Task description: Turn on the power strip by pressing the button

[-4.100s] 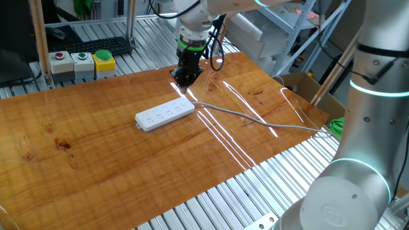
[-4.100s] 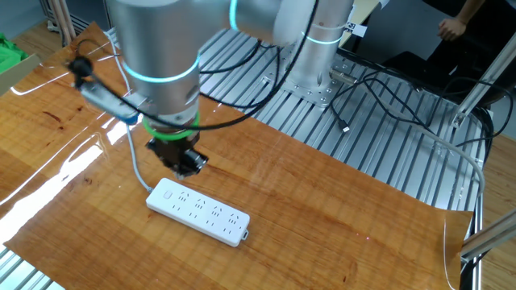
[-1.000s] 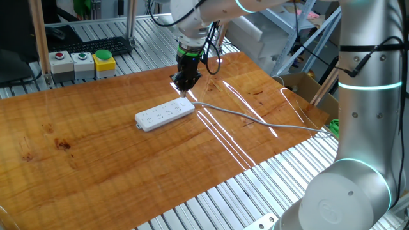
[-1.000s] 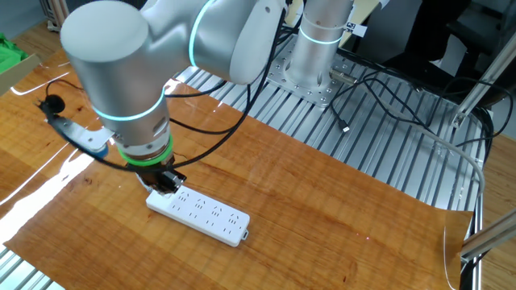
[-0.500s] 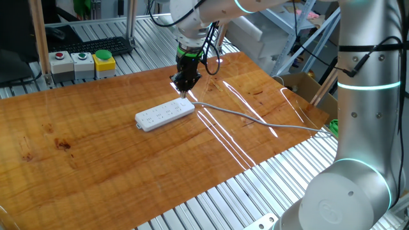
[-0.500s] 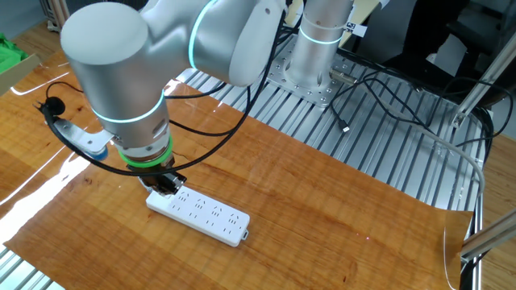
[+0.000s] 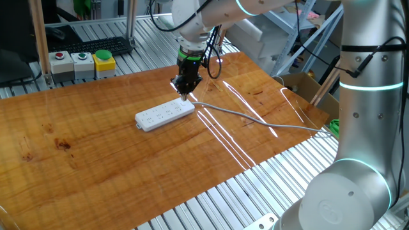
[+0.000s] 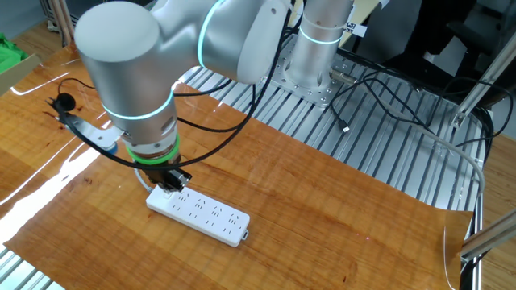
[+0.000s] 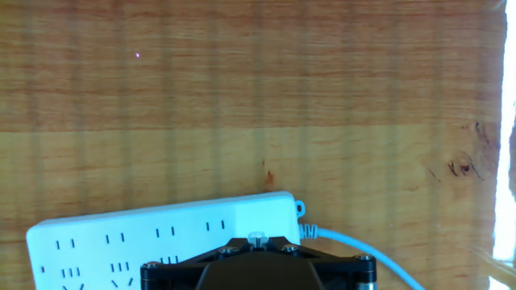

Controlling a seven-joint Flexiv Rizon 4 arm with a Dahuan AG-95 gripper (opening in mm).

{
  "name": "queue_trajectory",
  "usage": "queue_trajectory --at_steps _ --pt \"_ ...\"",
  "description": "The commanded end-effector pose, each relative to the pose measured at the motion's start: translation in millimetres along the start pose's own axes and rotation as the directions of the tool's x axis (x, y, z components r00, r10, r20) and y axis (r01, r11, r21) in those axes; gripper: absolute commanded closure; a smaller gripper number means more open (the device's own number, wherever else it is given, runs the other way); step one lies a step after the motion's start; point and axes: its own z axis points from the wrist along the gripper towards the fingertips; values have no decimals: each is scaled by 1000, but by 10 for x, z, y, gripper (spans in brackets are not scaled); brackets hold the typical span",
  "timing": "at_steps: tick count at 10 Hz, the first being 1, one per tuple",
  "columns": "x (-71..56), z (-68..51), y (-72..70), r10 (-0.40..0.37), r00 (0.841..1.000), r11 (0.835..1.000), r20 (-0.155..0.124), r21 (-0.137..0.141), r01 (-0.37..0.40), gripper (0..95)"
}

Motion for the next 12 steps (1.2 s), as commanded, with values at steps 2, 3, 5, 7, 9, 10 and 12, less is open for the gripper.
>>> queue_trajectory --at_steps 2,3,5,7,9,10,12 --pt "17 22 -2 -2 1000 1000 4 5 2 950" --pt "16 23 -3 -4 1000 1000 6 12 4 950" --pt "11 30 -11 -17 1000 1000 9 16 17 950" --pt "-3 46 -24 -25 1000 999 8 23 24 950" --pt "-16 62 -36 -27 1000 999 8 24 26 950" --pt "-22 69 -38 -23 1000 999 7 24 23 950" --pt "-30 84 -46 -25 1000 999 5 22 25 950"
